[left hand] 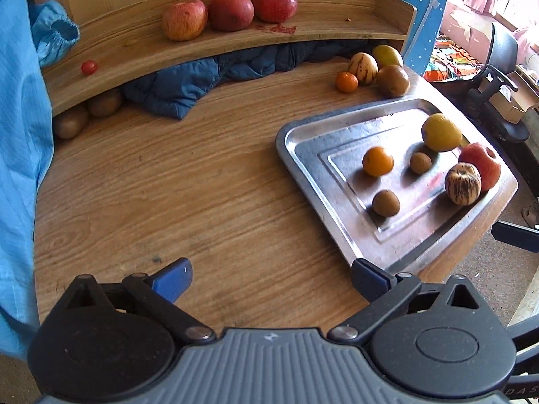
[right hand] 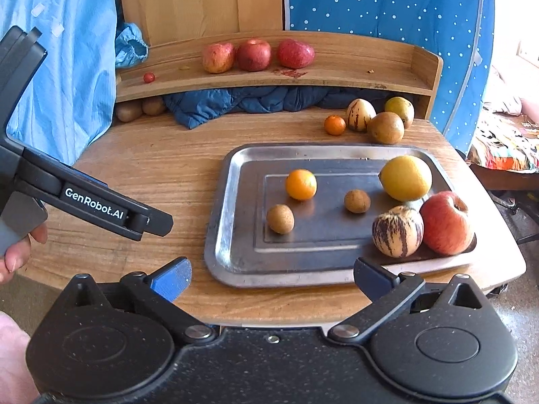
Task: Organize fruits
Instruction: 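Move both open tools back from the tray toward the remaining loose fruit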
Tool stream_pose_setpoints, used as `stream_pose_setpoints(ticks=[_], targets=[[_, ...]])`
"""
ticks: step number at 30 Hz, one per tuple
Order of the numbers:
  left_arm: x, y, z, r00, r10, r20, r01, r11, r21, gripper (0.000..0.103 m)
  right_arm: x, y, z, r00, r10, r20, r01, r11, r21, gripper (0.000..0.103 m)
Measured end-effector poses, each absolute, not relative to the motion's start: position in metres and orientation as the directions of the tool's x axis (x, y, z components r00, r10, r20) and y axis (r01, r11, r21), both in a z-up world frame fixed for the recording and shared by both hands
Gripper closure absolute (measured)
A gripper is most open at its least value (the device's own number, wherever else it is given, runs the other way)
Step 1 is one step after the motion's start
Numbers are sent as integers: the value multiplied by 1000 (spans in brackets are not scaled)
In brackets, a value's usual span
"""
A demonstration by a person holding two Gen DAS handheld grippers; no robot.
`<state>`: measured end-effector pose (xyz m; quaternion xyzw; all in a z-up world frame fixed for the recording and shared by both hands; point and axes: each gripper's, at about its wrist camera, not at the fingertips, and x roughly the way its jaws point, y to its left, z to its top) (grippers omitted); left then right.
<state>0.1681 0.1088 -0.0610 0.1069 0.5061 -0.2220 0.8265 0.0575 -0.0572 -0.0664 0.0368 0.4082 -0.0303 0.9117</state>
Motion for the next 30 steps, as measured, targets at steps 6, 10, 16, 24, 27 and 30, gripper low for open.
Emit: stream_pose_setpoints(ticks=[6,10,16,24,27,30], targets=[[194,93,-61,383,-279,-881,480,874,-68,1,75,-71,-63,675,-40,-737,96,995,35,1],[214,80,-59,384,-293,-876,489,869,-76,1,89,-84,-60,684,-56,-727,112,993,28,1],[242,62,-56,393,-311,-865,498,863,-84,1,115,-101,-57,701,-75,-710,120,993,14,1],[278,41,-58,386,-349,-854,500,857,-124,1,146,-120,-58,704,-109,-702,144,990,-10,1],[290,32,-62,375,-361,-854,507,851,-137,1,156,-126,-61,698,-127,-704,151,988,-28,1],[301,24,-66,365,-370,-855,514,845,-146,1,164,-133,-63,693,-150,-705,165,985,-47,1]])
